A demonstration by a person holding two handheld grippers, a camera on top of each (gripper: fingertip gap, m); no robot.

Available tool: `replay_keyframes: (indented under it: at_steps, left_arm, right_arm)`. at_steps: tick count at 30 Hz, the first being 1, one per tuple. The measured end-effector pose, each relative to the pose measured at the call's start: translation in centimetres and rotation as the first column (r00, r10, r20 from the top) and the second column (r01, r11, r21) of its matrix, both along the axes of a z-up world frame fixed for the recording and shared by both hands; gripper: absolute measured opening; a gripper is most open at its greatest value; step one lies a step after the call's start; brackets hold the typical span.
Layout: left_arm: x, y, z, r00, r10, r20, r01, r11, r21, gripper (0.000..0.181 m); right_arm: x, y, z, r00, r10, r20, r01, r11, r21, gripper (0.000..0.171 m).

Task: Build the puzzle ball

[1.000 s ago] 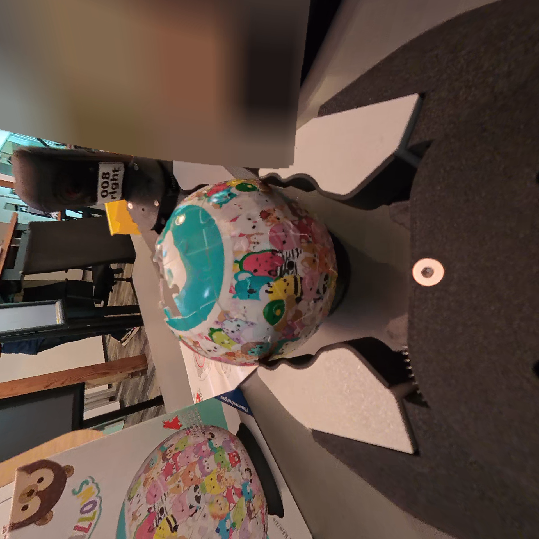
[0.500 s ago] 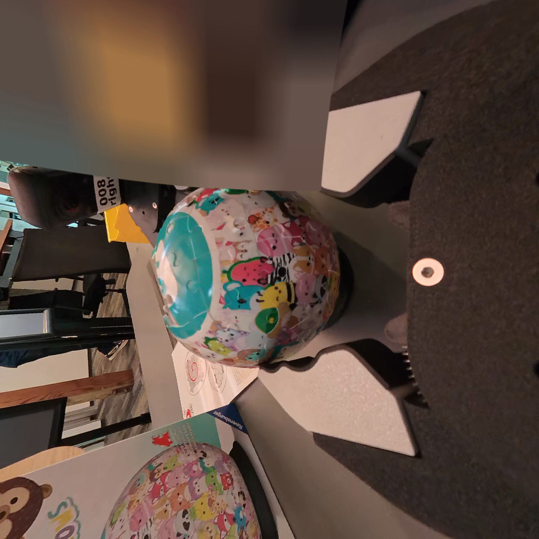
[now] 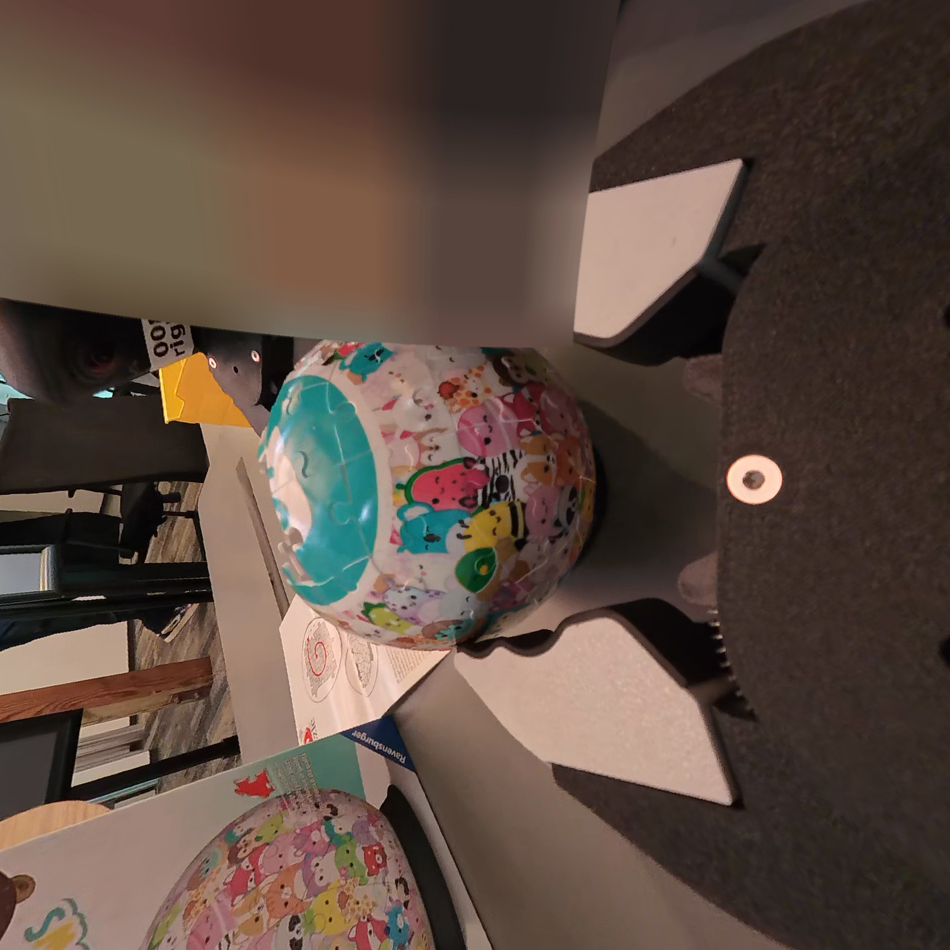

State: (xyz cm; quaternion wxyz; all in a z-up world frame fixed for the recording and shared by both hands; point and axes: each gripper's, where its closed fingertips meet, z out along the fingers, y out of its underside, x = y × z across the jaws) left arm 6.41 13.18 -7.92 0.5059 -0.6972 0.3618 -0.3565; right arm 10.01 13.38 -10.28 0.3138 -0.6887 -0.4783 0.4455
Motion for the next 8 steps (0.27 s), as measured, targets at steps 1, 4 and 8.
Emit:
replay_keyframes:
  at_steps: [1, 4, 8]
  left_arm:
    - [-0.04, 0.01, 0.0, 1.0, -0.001, 0.002, 0.001, 1.0, -0.005, 0.115]
    - [-0.17, 0.0, 0.04, 1.0, -0.003, -0.001, 0.003, 1.0, -0.006, 0.115]
    - [-0.32, -0.04, 0.41, 1.0, 0.01, -0.013, -0.01, 0.999, 0.034, 0.113]
  right_arm:
    - [-0.04, 0.0, 0.05, 1.0, -0.004, -0.003, 0.004, 1.0, -0.003, 0.109]
    - [-0.14, 0.0, 0.11, 1.0, -0.012, -0.016, 0.012, 1.0, -0.013, 0.109]
    - [-0.26, 0.01, 0.2, 0.999, -0.022, -0.045, 0.021, 0.999, -0.032, 0.109]
